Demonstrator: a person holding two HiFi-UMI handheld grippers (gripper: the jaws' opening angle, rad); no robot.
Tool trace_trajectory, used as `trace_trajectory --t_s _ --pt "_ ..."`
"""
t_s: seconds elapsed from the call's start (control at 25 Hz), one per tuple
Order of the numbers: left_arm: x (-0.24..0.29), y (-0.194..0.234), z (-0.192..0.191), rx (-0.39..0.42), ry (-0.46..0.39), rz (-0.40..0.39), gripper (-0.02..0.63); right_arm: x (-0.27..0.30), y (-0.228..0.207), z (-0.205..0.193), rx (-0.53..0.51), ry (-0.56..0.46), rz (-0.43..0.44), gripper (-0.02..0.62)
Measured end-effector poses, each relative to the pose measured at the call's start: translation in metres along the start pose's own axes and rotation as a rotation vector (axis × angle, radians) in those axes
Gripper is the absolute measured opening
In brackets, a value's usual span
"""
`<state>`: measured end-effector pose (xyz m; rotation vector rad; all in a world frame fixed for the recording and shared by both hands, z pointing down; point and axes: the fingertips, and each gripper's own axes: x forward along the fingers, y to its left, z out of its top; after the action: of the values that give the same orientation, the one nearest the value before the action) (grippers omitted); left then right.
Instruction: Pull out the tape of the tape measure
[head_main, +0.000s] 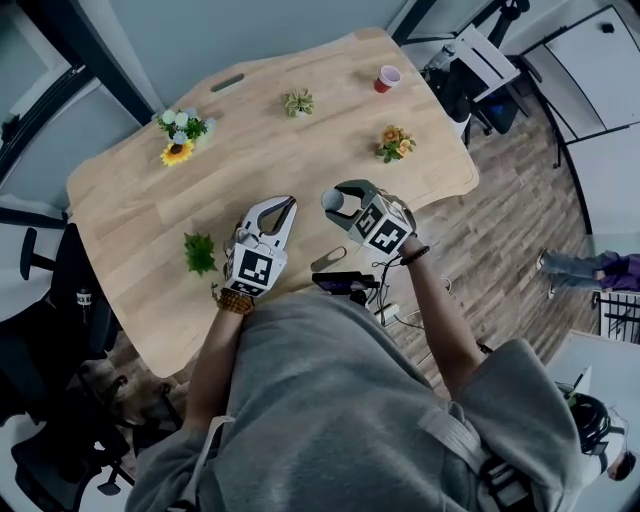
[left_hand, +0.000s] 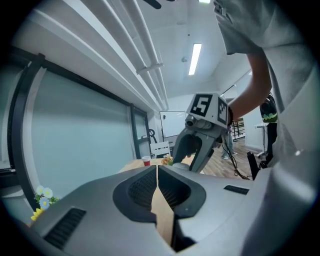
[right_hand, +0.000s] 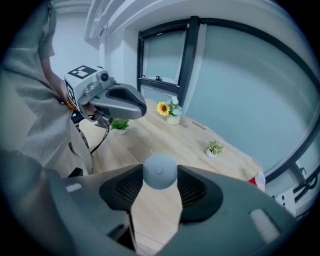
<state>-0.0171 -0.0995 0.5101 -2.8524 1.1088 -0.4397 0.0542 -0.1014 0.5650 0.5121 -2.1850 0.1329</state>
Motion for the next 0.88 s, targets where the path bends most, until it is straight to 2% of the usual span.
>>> trace_trajectory --t_s 0.16,0.36,0.88 --pt "0.001 -0.022 -0.006 0.039 0.003 -0.09 0.014 -0.015 0.014 0.015 -0.087 0.009 0.045 0.224" --pt "-0.003 -0.044 -0.01 0.049 -0.015 -0.185 0.014 -0.026 0.027 0.024 -0.152 0.009 0.068 0.224" --pt "-0.005 -0.064 -0.008 0.059 -0.022 -0.259 0.015 -0.032 0.041 0.025 -0.196 0.006 0.067 0.224"
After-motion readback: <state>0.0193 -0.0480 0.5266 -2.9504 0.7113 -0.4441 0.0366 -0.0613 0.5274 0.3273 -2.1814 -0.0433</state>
